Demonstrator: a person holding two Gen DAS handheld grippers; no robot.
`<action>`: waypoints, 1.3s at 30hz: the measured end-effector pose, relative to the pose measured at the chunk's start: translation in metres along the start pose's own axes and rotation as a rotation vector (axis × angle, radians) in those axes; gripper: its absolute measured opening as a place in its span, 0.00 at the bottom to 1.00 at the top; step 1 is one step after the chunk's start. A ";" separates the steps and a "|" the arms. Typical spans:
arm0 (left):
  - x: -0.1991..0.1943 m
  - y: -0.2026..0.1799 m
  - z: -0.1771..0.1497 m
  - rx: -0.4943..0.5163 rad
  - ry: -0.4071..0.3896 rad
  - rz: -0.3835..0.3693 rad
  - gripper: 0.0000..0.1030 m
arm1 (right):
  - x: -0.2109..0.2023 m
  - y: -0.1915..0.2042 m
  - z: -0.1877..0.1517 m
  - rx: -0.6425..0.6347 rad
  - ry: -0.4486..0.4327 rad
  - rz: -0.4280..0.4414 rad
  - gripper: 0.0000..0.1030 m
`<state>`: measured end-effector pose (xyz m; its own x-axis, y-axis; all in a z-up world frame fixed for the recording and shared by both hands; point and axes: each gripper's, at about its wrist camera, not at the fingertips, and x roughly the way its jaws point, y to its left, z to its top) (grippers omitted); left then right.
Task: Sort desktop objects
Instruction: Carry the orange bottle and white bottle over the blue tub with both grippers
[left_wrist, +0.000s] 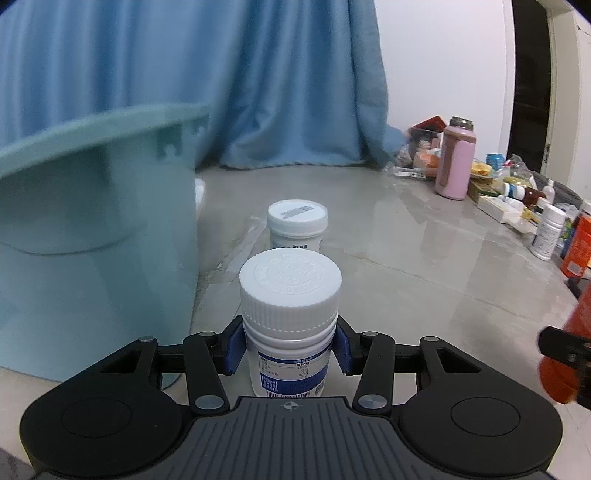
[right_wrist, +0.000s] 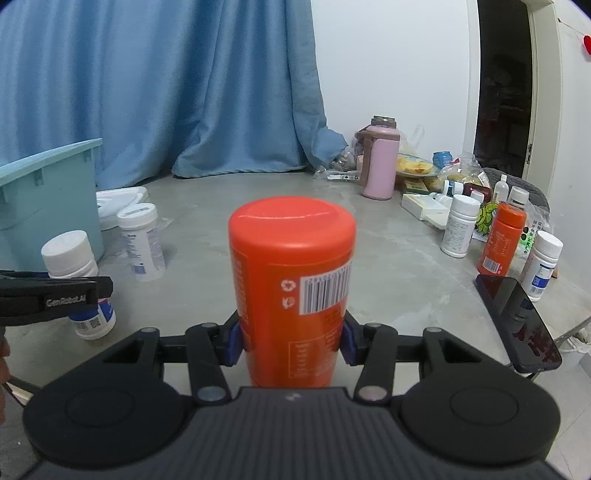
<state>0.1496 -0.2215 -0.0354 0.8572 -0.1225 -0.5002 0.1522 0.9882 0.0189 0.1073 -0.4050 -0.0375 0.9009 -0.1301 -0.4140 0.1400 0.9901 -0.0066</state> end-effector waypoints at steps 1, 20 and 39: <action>-0.006 0.002 0.000 -0.001 0.002 -0.003 0.47 | -0.003 0.003 0.000 0.003 0.001 0.002 0.48; -0.151 0.111 -0.007 -0.021 0.016 0.037 0.47 | -0.103 0.111 -0.002 -0.010 -0.029 0.123 0.48; -0.241 0.227 0.033 -0.096 -0.024 0.163 0.47 | -0.156 0.195 0.051 -0.086 -0.080 0.222 0.48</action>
<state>-0.0067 0.0293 0.1179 0.8785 0.0389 -0.4761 -0.0364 0.9992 0.0143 0.0152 -0.1944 0.0720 0.9357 0.0910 -0.3408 -0.0975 0.9952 -0.0020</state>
